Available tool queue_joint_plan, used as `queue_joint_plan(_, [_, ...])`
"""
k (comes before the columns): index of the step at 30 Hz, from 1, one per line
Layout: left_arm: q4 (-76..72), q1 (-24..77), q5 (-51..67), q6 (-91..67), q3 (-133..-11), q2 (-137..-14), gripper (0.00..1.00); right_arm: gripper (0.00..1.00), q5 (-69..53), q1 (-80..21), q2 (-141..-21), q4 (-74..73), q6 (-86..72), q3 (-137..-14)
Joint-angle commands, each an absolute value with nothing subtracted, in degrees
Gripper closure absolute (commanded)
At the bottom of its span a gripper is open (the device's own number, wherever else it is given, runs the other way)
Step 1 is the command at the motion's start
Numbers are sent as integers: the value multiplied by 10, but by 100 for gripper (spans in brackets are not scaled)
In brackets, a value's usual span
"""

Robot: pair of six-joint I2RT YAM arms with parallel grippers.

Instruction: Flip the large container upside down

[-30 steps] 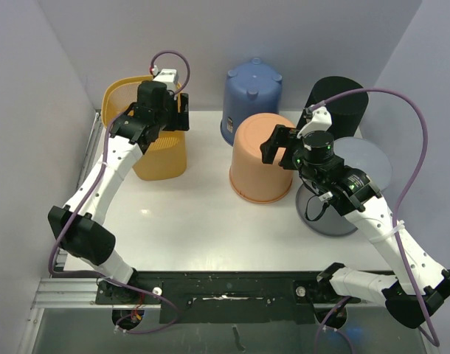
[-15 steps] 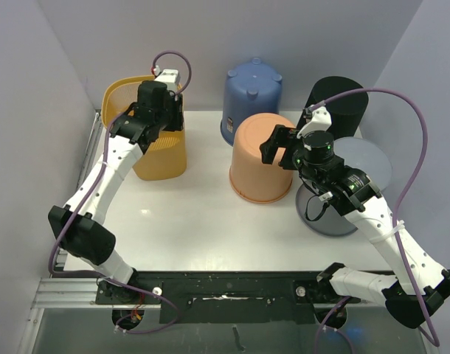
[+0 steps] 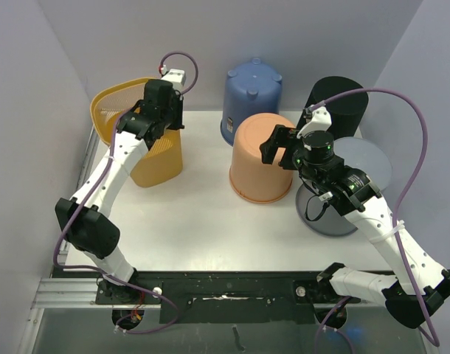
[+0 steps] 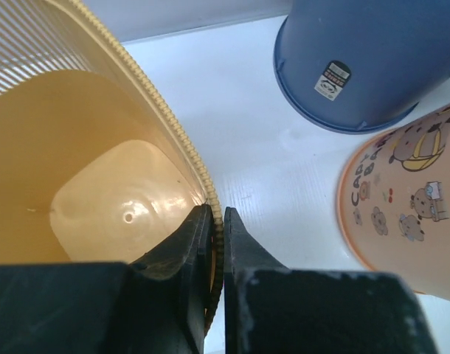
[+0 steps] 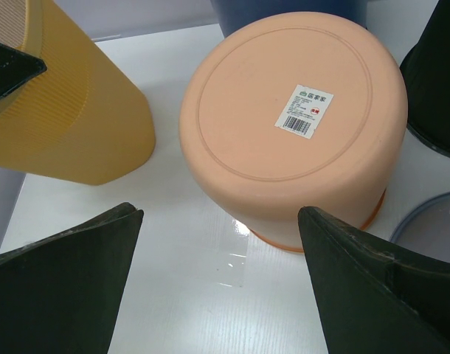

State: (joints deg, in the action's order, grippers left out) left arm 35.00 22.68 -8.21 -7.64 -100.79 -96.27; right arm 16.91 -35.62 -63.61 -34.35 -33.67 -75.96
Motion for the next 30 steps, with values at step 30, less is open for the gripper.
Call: queue_joint_plan(30, [-172,83,47,-365,-570,-580,100,7,172,-353,-594,-314,-334,-741])
